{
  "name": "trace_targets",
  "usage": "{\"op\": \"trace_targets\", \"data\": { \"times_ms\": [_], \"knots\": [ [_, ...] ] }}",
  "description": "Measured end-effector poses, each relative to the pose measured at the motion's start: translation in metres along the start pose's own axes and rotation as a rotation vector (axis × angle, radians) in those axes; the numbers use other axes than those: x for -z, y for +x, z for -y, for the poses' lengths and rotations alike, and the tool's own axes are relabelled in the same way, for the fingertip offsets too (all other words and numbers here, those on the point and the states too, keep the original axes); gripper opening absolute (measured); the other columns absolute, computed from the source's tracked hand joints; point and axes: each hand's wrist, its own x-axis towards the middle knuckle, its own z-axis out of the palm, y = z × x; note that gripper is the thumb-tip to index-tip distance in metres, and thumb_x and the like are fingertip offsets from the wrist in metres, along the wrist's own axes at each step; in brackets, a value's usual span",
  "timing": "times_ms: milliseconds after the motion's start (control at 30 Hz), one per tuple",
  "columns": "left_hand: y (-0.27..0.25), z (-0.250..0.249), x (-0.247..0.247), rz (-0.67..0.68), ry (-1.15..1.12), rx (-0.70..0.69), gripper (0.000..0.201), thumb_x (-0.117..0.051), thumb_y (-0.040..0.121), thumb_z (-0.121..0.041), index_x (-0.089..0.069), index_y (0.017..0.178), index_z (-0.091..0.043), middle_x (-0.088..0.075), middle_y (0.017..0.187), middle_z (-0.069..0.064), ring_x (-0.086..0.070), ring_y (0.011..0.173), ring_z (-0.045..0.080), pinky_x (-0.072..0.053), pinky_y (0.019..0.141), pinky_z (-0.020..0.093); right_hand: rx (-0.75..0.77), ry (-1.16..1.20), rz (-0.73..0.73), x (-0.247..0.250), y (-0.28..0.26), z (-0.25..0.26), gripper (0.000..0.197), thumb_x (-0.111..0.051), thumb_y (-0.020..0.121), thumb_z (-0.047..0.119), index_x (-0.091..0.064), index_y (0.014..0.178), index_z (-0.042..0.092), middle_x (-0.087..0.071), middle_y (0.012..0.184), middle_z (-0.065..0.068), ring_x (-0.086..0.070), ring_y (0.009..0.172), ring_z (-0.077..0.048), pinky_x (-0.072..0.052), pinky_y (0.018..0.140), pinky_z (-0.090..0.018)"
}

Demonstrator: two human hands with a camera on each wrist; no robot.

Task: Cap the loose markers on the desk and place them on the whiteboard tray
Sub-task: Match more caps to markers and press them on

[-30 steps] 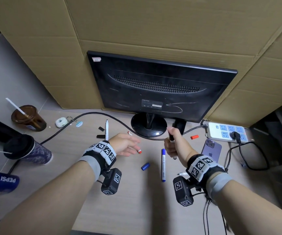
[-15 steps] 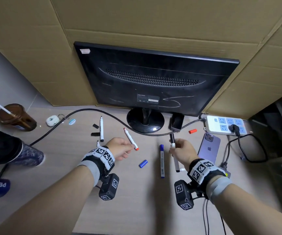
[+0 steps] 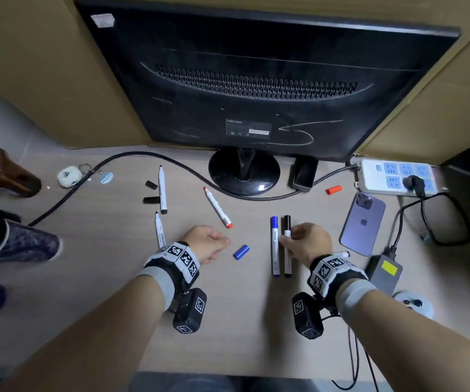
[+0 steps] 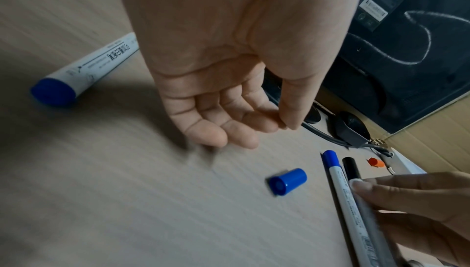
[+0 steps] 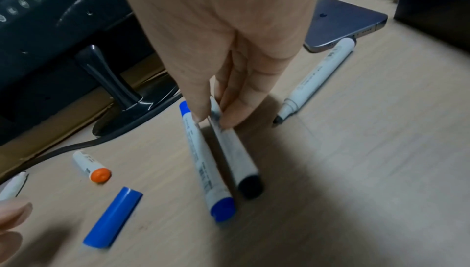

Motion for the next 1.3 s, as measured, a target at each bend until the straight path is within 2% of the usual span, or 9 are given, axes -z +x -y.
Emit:
{"op": "trace_targets", "data": {
  "times_ms": [167, 300, 433, 567, 700, 900, 1000, 1200, 1300],
  "knots": [
    [0.001, -0.003, -0.001, -0.001, 0.013, 0.014, 0.012, -0.074, 0.090, -0.024, -0.066, 0.085, -0.016, -0.061, 0.065, 0.005, -0.051, 0.050, 0.014, -0.038, 0.042, 0.017, -0.017, 0.053, -0.047, 0.020, -0.003, 0.006, 0.003, -0.072, 0.091, 0.020, -0.074, 0.092, 0.018, -0.077, 0.087, 0.001, -0.077, 0.065, -0.022, -0.067, 0.066, -0.042],
    [-0.002, -0.010, -0.002, -0.015, 0.011, 0.006, 0.012, -0.074, 0.090, -0.022, -0.066, 0.088, -0.013, -0.060, 0.067, 0.007, -0.050, 0.050, 0.015, -0.037, 0.043, 0.018, 0.009, -0.086, -0.168, 0.051, -0.003, 0.000, 0.015, -0.059, 0.095, 0.013, -0.071, 0.103, 0.017, -0.069, 0.094, 0.001, -0.061, 0.091, -0.020, -0.055, 0.089, -0.033],
    [-0.004, -0.013, -0.007, -0.013, 0.019, -0.005, 0.011, -0.072, 0.091, -0.022, -0.066, 0.088, -0.013, -0.060, 0.068, 0.006, -0.050, 0.050, 0.015, -0.037, 0.041, 0.018, 0.011, -0.239, -0.043, 0.071, -0.005, -0.018, 0.032, -0.052, 0.084, 0.003, -0.071, 0.088, 0.028, -0.071, 0.096, 0.002, -0.065, 0.097, -0.024, -0.049, 0.079, -0.027],
    [-0.002, -0.007, -0.013, -0.010, 0.019, 0.004, 0.011, -0.072, 0.090, -0.023, -0.066, 0.089, -0.013, -0.062, 0.071, 0.008, -0.051, 0.052, 0.016, -0.037, 0.043, 0.019, -0.041, -0.363, 0.052, 0.068, -0.008, -0.035, 0.029, -0.065, 0.074, 0.011, -0.069, 0.084, 0.038, -0.071, 0.105, 0.001, -0.067, 0.097, -0.023, -0.054, 0.082, -0.027],
    [0.000, 0.003, -0.018, -0.036, 0.025, 0.007, 0.012, -0.073, 0.089, -0.023, -0.067, 0.090, -0.013, -0.063, 0.070, 0.006, -0.053, 0.052, 0.015, -0.040, 0.046, 0.020, -0.035, -0.375, 0.056, 0.060, -0.010, -0.049, 0.015, -0.077, 0.075, 0.017, -0.070, 0.078, 0.030, -0.073, 0.093, 0.000, -0.066, 0.085, -0.021, -0.047, 0.072, -0.023],
    [0.000, 0.008, -0.021, -0.045, 0.035, 0.015, 0.013, -0.074, 0.088, -0.025, -0.068, 0.092, -0.014, -0.065, 0.068, 0.002, -0.056, 0.054, 0.016, -0.042, 0.046, 0.021, -0.080, -0.164, 0.008, 0.064, -0.009, -0.055, 0.018, -0.074, 0.087, 0.040, -0.069, 0.083, 0.024, -0.073, 0.078, 0.002, -0.071, 0.074, -0.023, -0.061, 0.071, -0.037],
    [-0.001, 0.006, -0.021, -0.071, 0.033, 0.010, 0.012, -0.075, 0.086, -0.025, -0.068, 0.090, -0.016, -0.068, 0.074, 0.007, -0.057, 0.059, 0.021, -0.043, 0.048, 0.022, -0.101, 0.182, 0.043, 0.065, -0.010, -0.048, 0.020, -0.069, 0.097, 0.030, -0.069, 0.090, 0.012, -0.068, 0.073, -0.004, -0.066, 0.063, -0.024, -0.065, 0.076, -0.044],
    [0.001, 0.003, -0.023, -0.153, 0.066, -0.012, 0.021, -0.082, 0.071, -0.022, -0.071, 0.088, -0.024, -0.076, 0.093, 0.001, -0.073, 0.086, 0.023, -0.060, 0.085, 0.035, -0.129, 0.672, 0.339, 0.065, -0.028, -0.022, 0.024, -0.057, 0.105, 0.012, -0.073, 0.092, 0.000, -0.074, 0.084, -0.019, -0.070, 0.068, -0.022, -0.065, 0.069, -0.028],
    [0.003, 0.002, -0.026, -0.130, 0.079, -0.018, 0.018, -0.082, 0.074, -0.021, -0.072, 0.089, -0.024, -0.076, 0.092, 0.001, -0.073, 0.085, 0.024, -0.060, 0.084, 0.035, -0.146, 0.717, 0.351, 0.060, -0.028, -0.020, 0.024, -0.060, 0.104, 0.013, -0.076, 0.098, -0.003, -0.076, 0.094, -0.025, -0.073, 0.075, -0.023, -0.066, 0.074, -0.027]
  ]
}}
